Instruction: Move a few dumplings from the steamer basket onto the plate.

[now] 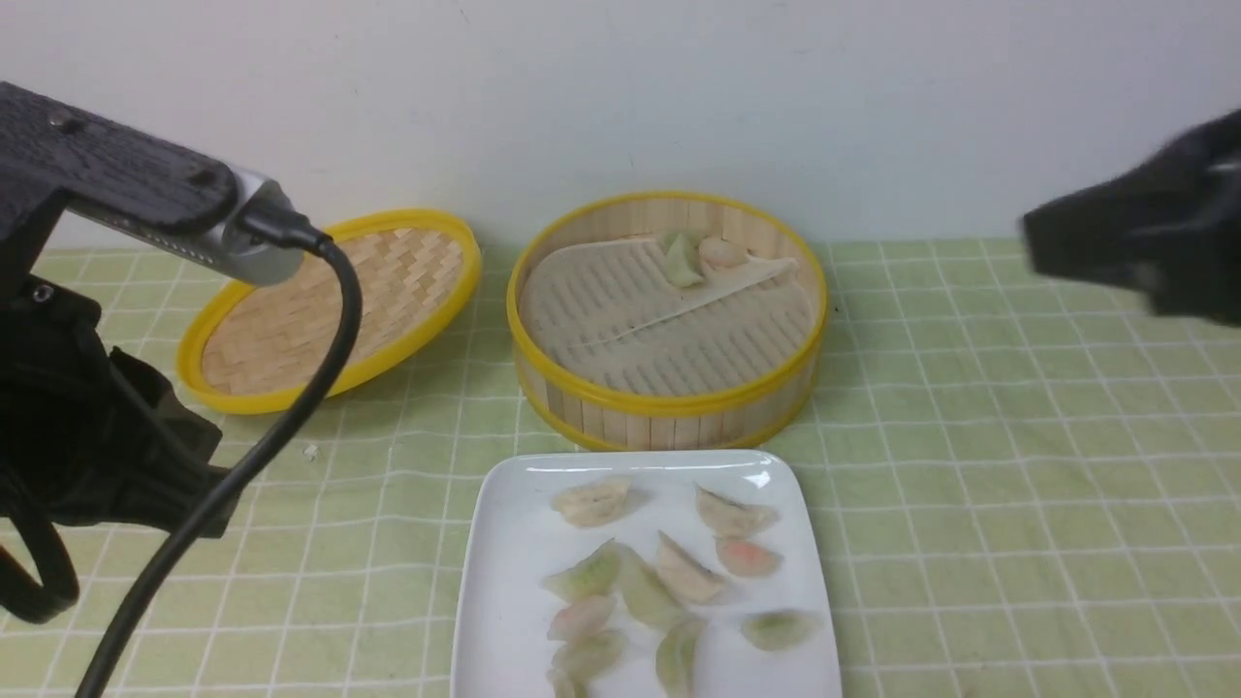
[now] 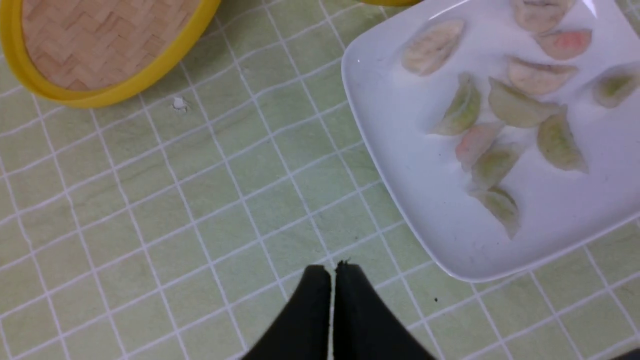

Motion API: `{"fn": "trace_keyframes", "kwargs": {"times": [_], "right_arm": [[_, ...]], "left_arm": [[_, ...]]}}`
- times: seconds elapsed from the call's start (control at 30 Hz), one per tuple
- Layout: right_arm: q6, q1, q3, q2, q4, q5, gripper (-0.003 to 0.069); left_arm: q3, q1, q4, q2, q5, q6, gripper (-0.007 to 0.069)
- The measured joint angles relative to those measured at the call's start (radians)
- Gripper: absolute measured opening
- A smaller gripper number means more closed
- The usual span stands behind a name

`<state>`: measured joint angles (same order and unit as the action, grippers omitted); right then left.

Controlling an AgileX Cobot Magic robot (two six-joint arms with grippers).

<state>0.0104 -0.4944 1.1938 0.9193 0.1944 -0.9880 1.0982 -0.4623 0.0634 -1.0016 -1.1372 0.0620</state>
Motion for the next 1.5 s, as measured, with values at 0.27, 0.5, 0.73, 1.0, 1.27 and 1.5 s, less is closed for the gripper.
{"fn": "trace_keyframes", "kwargs": {"times": [0.27,0.5,0.73,1.0,1.27,1.5], "right_arm": [[0.06,0.0,-0.435,-0.549,-0.067,0.365,-0.0014],[0.105,0.0,-0.701,-0.89,-0.125,0.569,-0.0014],[0.123,0.0,-0.738,-0.935,-0.171,0.636,-0.0014],[0.123,0.0,-0.743,-0.935,-0.171,0.636,-0.0014],[0.123,0.0,-0.743,-0.936,-0.172,0.636,-0.0014],[0.123,0.0,-0.743,-0.936,-0.172,0.636,-0.0014]], "left_arm": [[0.0,0.0,-0.074,0.0,0.08,-0.029,-0.0006],[-0.002,0.0,-0.179,0.023,0.113,-0.087,-0.0006],[-0.071,0.0,-0.225,0.26,0.172,-0.086,-0.0006],[-0.285,0.0,-0.226,0.677,0.306,-0.041,-0.0006],[-0.469,0.0,-0.256,0.978,0.41,-0.038,-0.0006],[-0.534,0.0,-0.277,1.021,0.404,-0.038,-0.0006]]}}
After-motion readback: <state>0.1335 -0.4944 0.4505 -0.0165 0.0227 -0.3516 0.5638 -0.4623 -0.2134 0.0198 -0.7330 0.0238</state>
